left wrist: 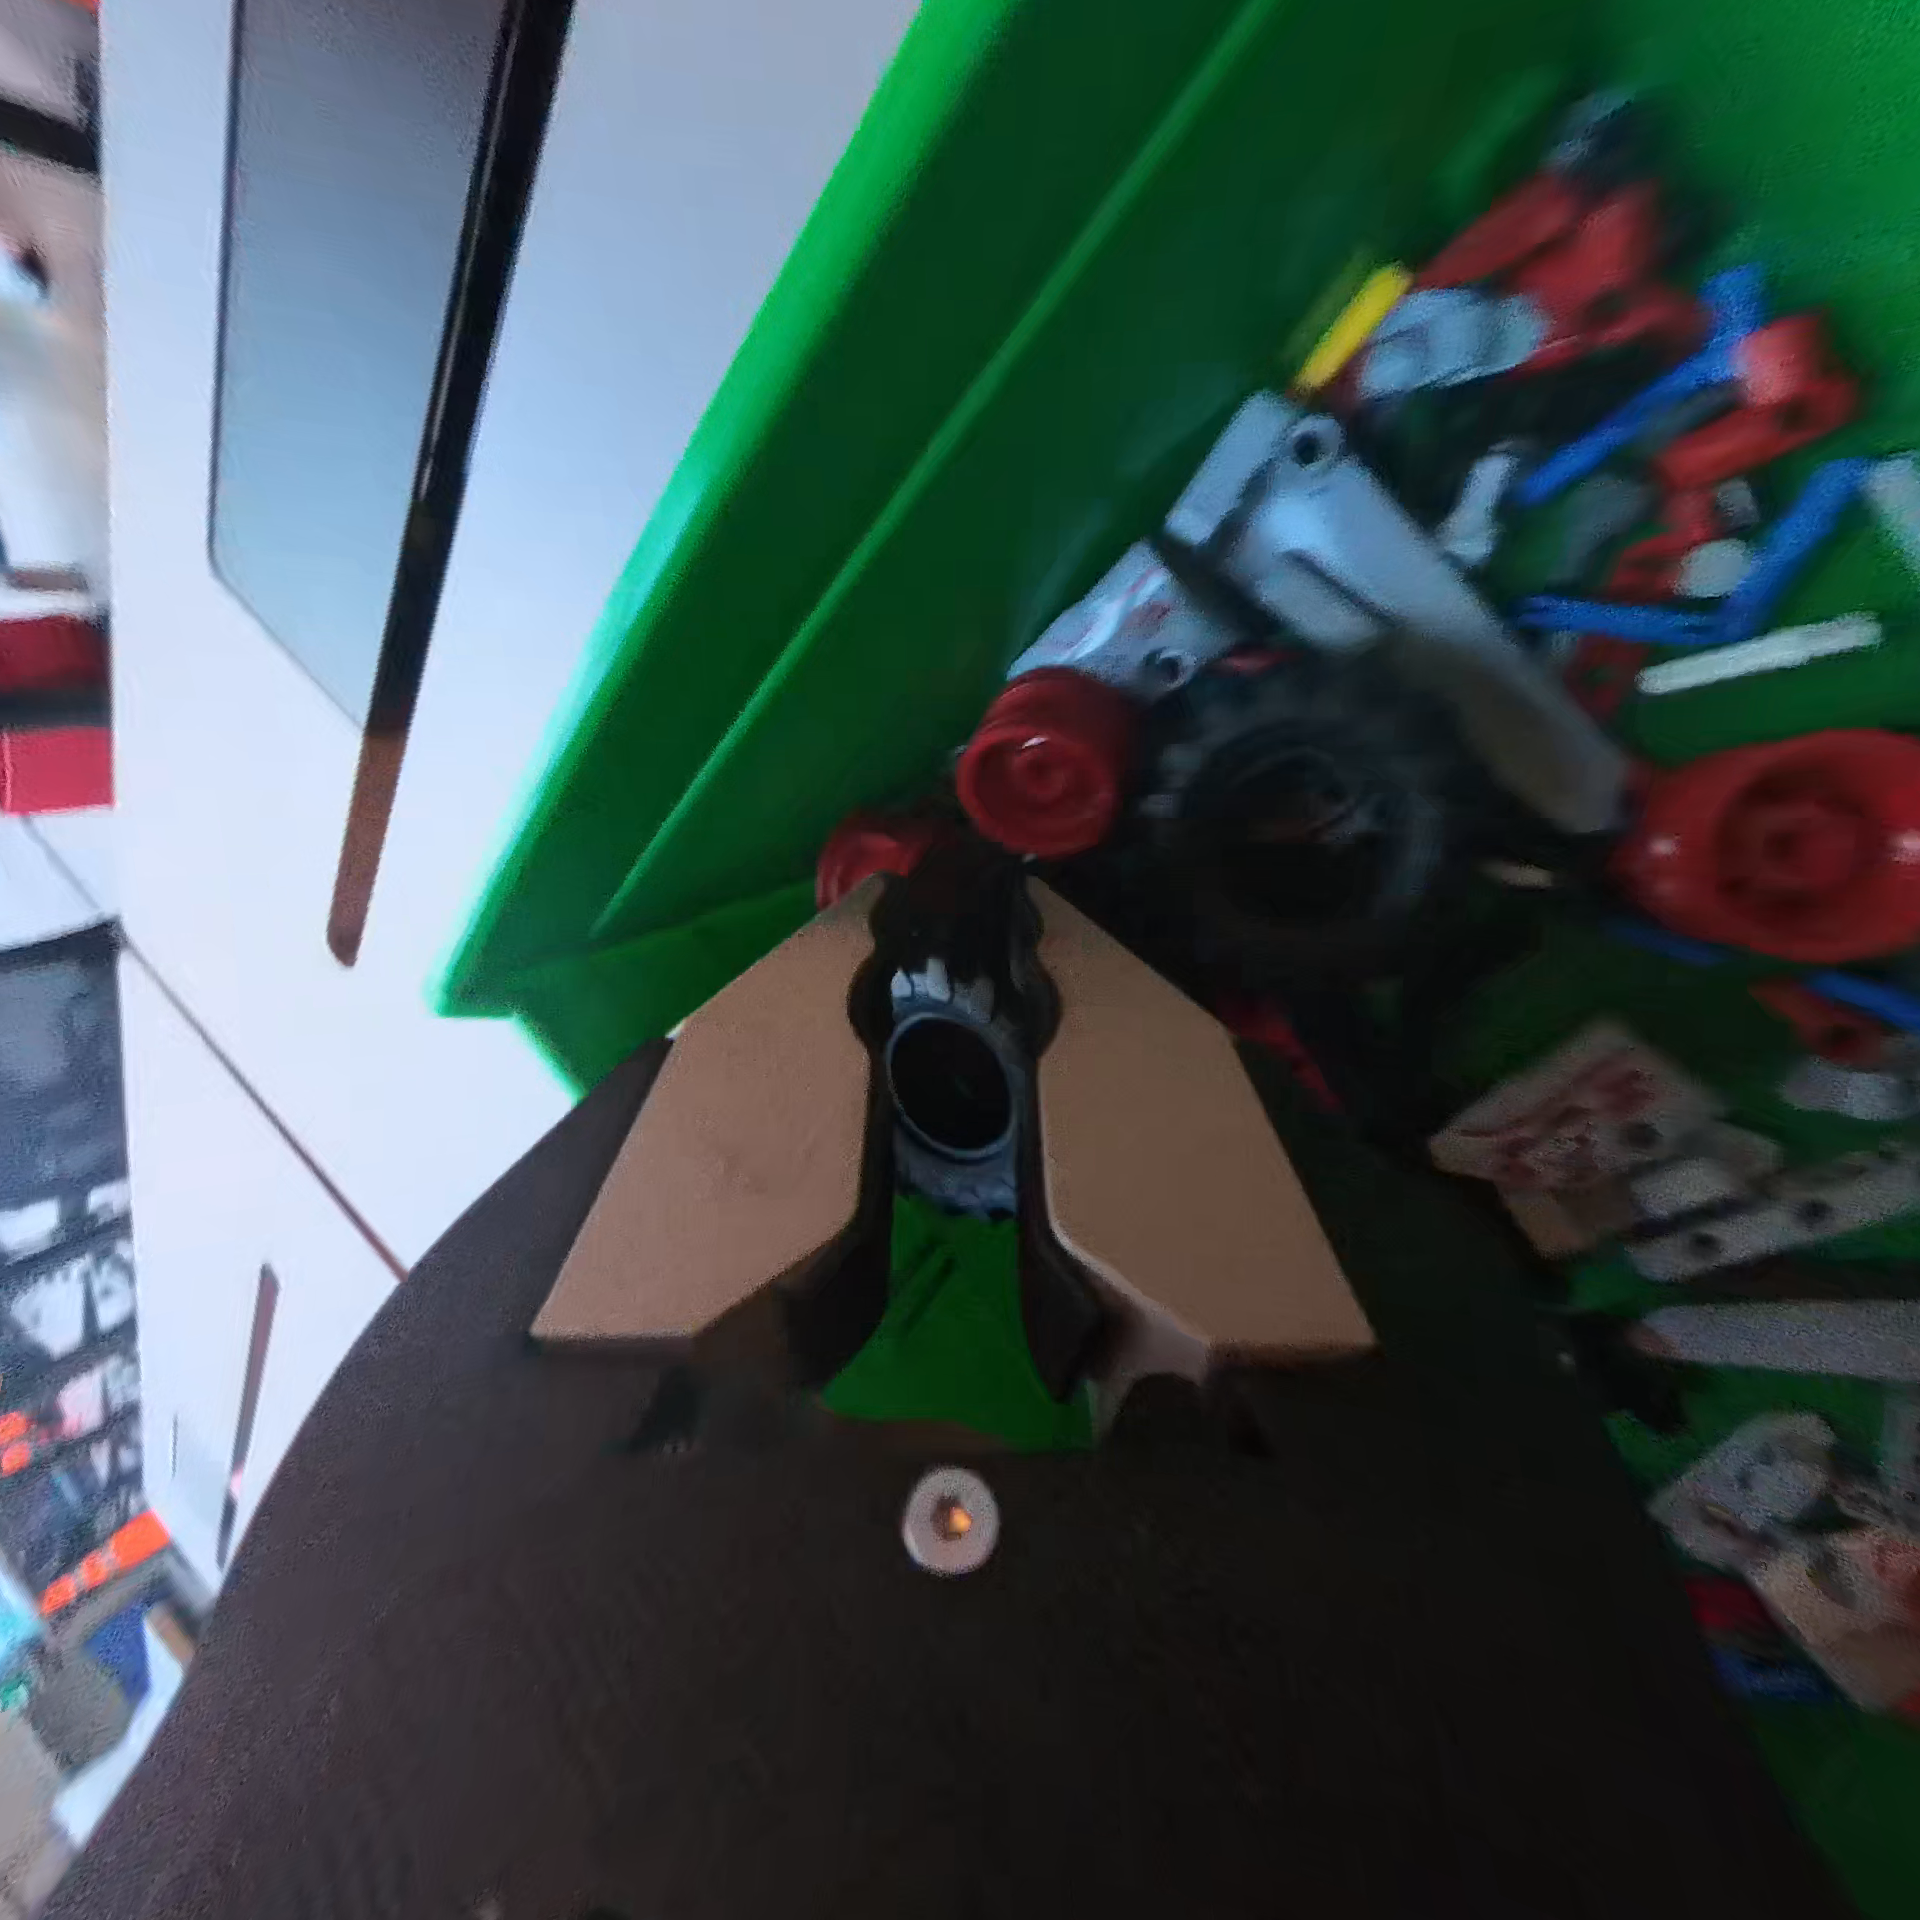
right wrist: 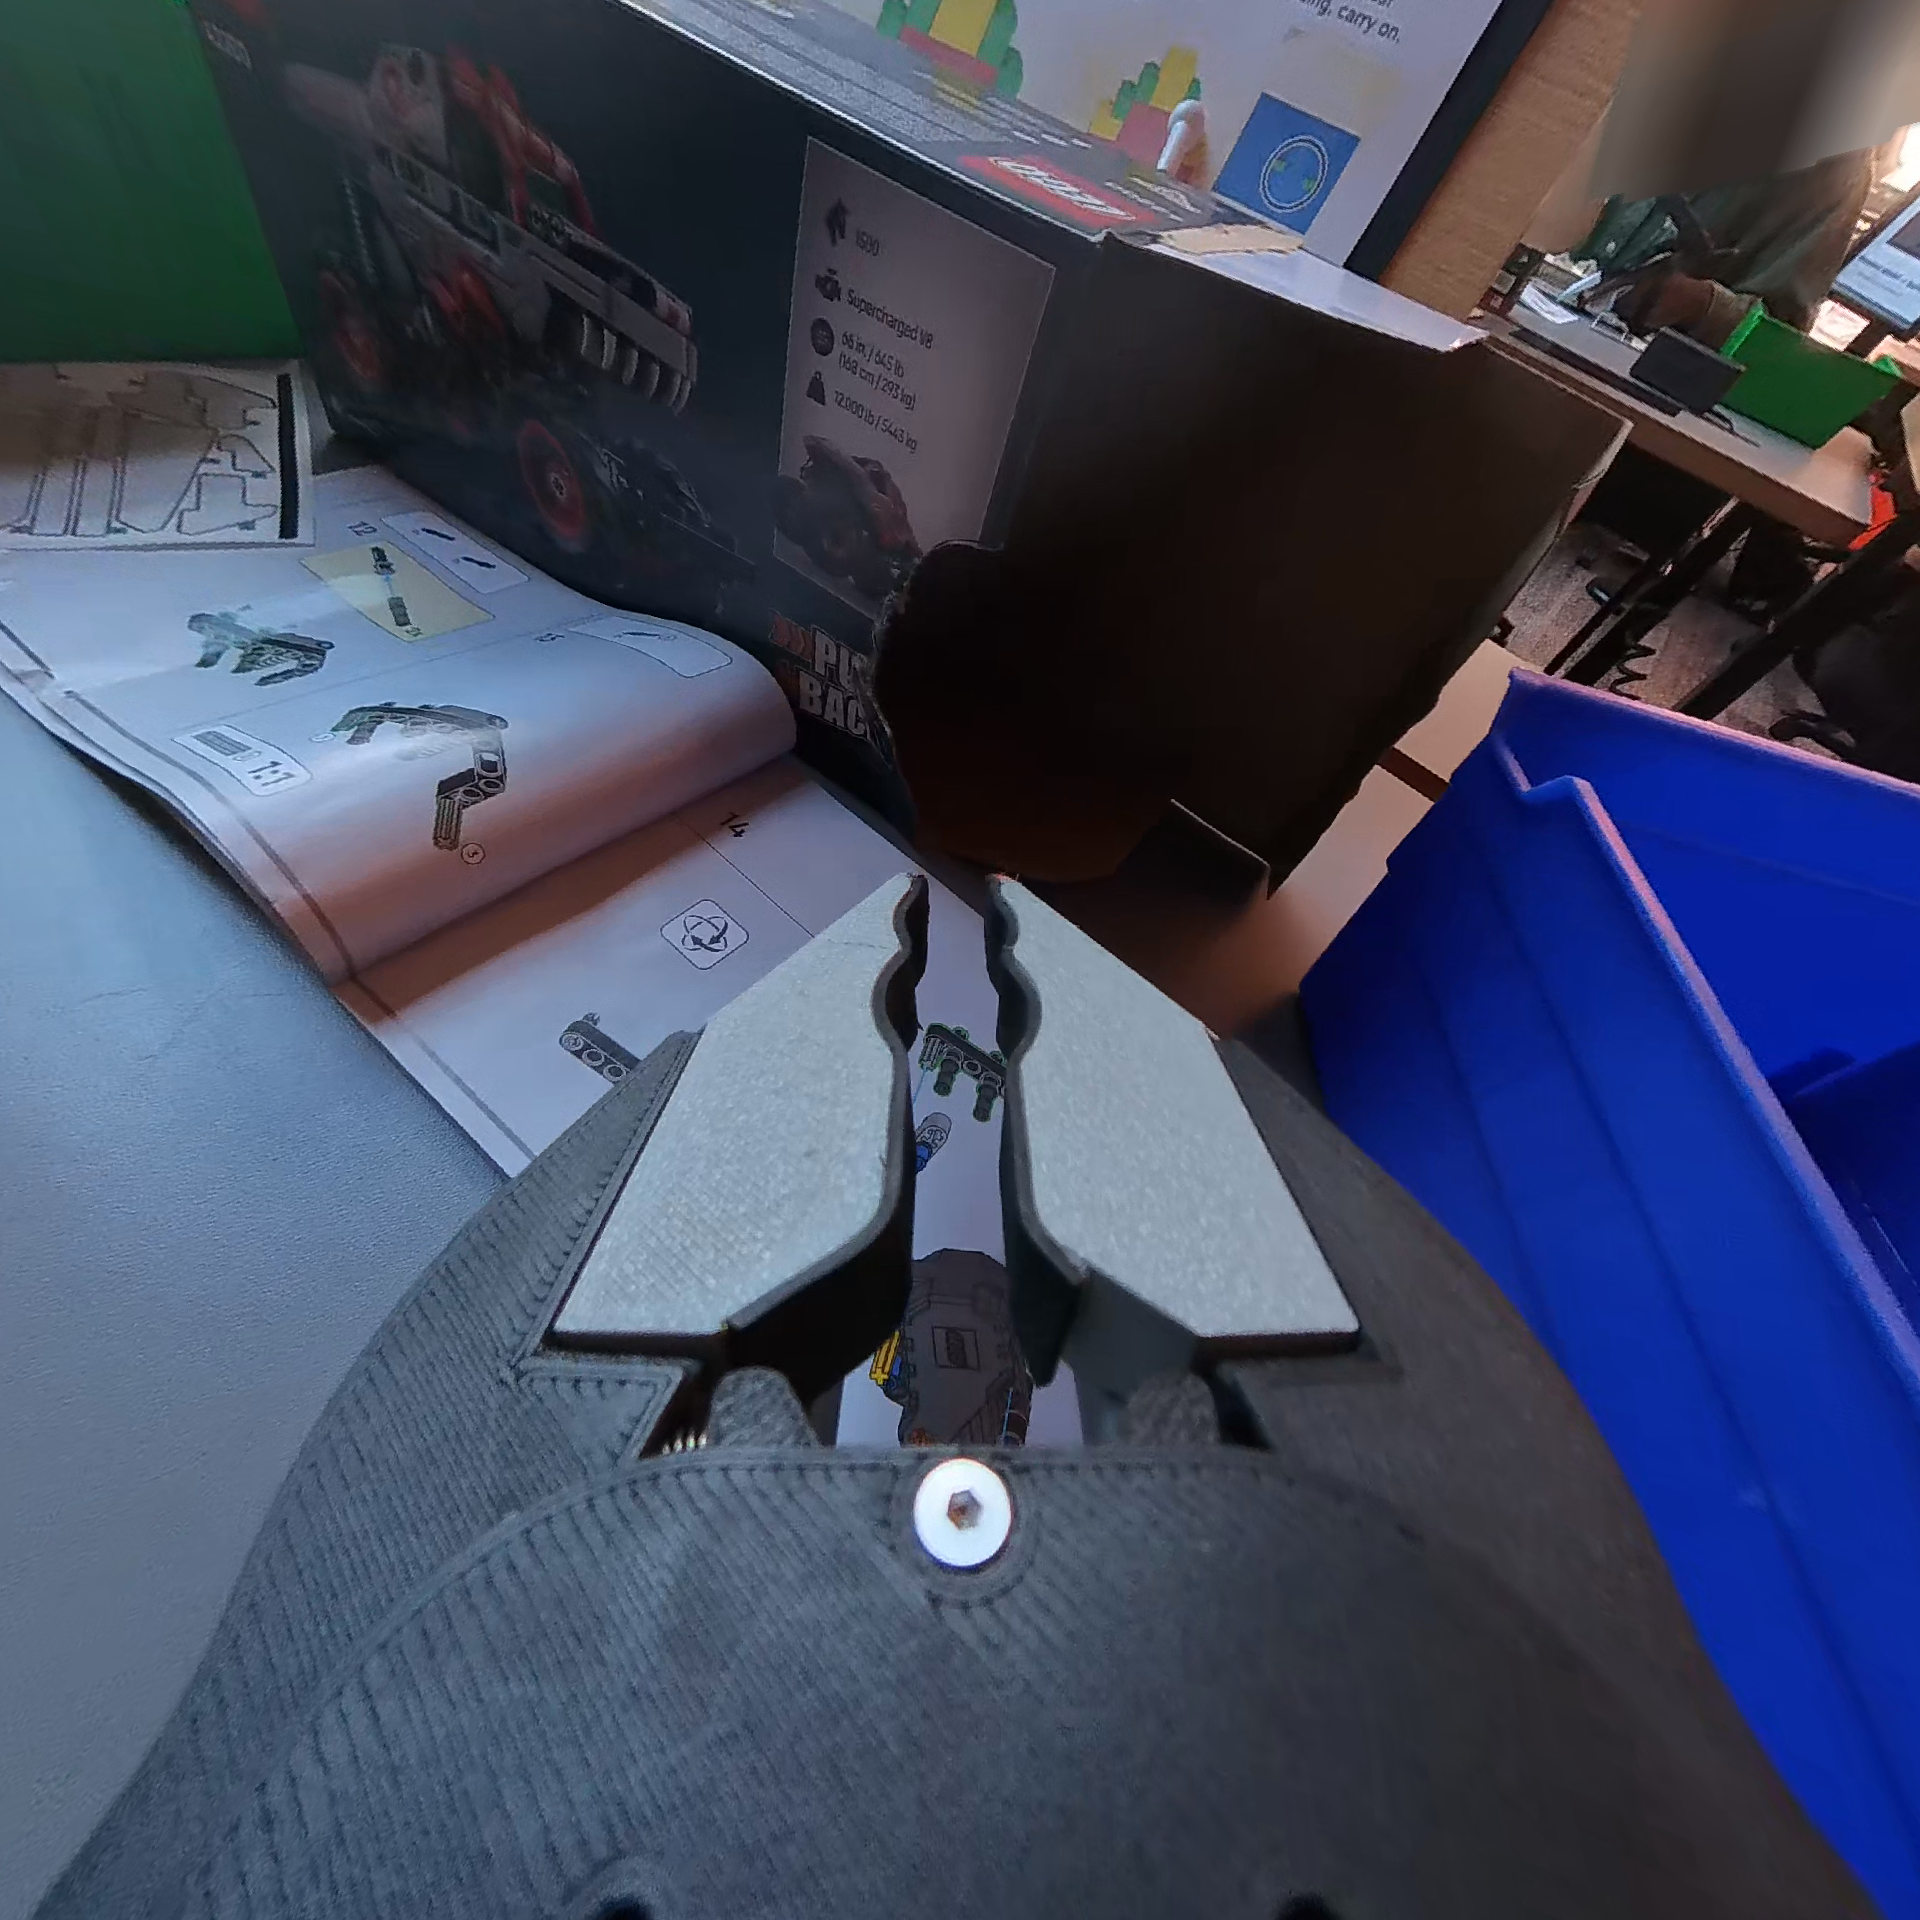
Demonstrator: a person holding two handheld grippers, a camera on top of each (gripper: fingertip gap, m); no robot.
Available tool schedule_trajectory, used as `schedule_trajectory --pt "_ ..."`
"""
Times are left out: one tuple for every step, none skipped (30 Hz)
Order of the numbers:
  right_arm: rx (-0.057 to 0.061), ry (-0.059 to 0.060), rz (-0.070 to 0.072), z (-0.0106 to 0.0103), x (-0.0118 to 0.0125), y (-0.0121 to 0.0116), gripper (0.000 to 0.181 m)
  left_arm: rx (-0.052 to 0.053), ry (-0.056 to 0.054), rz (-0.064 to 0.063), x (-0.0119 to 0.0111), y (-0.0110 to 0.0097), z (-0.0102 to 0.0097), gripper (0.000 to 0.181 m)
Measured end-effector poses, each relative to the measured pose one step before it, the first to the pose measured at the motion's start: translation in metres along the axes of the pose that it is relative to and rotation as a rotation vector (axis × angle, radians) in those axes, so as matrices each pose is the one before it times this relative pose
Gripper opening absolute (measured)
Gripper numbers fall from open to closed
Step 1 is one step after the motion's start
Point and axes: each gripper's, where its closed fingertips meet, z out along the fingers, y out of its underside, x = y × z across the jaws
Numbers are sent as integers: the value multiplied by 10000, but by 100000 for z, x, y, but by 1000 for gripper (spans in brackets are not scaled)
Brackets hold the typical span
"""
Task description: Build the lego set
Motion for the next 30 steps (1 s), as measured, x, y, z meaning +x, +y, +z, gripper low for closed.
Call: schedule_trajectory --pt "4 -12 -13 -25 -42 -4 7 -122 10 -280 -291 317 134 16" --pt "7 -11 -9 -23 -44 -9 7 87 253 -240 155 -54 -128 16" --pt "13 -15 -4 -40 -47 -18 7 98 254 -54 293 -70 -255 20" --pt "14 -13 3 -37 -40 -19 7 201 116 26 204 -173 -340 26" --pt "14 -11 7 -36 -19 -24 7 203 10 43 81 -200 -361 28" --pt "10 -14 7 -14 -19 -16 7 90 -44 16 -5 -86 -248 29" --pt "-2 -14 7 1 -15 5 7 -20 28 12 118 15 -38 30" --pt "-12 -14 1 15 -17 20 7 -149 145 38 340 213 258 31" --pt "-14 -22 -9 18 -42 16 7 -263 243 107 513 375 536 33" --pt "-23 -34 -11 26 -73 42 7 -24 196 134 473 -18 526 26" --pt "-34 -26 -14 35 -50 41 7 -22 731 209 1303 42 347 19" --pt "-20 7 -25 20 -22 25 7 -44 558 286 1130 -28 52 11" --pt "-3 8 -27 -1 -22 1 7 -106 343 358 926 71 -214 4" --pt "-9 7 -10 13 3 13 7 -185 816 330 1751 185 -119 0" --pt "-10 1 6 5 5 11 7 7 800 450 1832 -209 -23 5" --pt "-11 3 16 12 18 25 7 179 231 483 947 -577 -71 17" --pt "-12 8 21 21 41 17 7 222 -289 294 -31 -690 -221 21" --pt "-16 9 29 15 45 37 7 214 -398 35 -424 -701 -297 23" --pt "-18 7 29 19 45 27 7 160 -188 -73 -245 -613 -222 25" --pt "-14 14 14 19 32 25 7 225 -13 2 39 -631 -75 29" --pt "-8 28 -3 -4 29 19 7 313 61 142 205 -707 28 33" --pt "-13 28 -15 6 16 14 7 162 -144 137 -149 -413 86 42" --pt "-25 26 -18 21 19 35 7 85 -179 44 -300 -283 85 44" --pt "-28 18 -13 17 16 31 7 142 -44 -123 -176 -352 62 48" --pt "-24 16 -9 24 7 34 7 217 126 -183 52 -436 -45 55" --pt "-16 18 -9 8 16 22 7 262 110 -181 23 -453 -160 60" --pt "-13 24 -10 12 35 20 7 284 -21 -151 -176 -447 -280 60" --pt "-14 20 -7 -3 22 14 7 306 -153 -175 -380 -474 -442 54" --pt "-4 11 0 -5 24 20 7 361 -188 -195 -413 -617 -539 45" --pt "2 2 4 -2 2 -12 7 421 -191 -166 -378 -763 -602 42"
